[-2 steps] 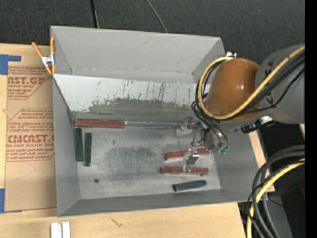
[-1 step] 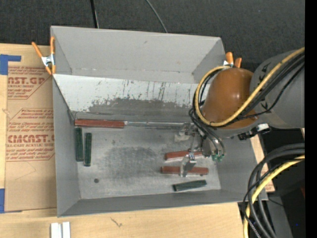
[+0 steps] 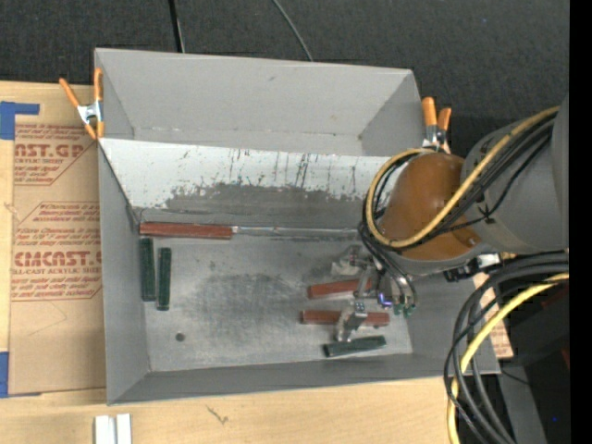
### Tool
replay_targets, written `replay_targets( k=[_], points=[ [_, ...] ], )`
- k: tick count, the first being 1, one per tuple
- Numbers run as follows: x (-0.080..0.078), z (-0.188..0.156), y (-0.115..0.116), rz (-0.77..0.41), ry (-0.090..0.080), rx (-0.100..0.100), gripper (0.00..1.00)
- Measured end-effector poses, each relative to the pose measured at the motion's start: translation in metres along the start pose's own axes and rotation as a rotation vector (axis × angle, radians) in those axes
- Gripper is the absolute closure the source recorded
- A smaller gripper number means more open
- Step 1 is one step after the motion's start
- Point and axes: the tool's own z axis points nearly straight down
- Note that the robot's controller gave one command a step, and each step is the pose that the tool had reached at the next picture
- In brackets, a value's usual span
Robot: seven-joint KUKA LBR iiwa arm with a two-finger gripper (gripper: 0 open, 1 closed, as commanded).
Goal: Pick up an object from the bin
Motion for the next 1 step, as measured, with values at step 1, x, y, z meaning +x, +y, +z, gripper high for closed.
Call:
replay_targets(
  k=[1],
  points=[
    [-0.001, -0.003, -0.0032, 0.152, -0.017, 0.002, 1.0]
  ],
)
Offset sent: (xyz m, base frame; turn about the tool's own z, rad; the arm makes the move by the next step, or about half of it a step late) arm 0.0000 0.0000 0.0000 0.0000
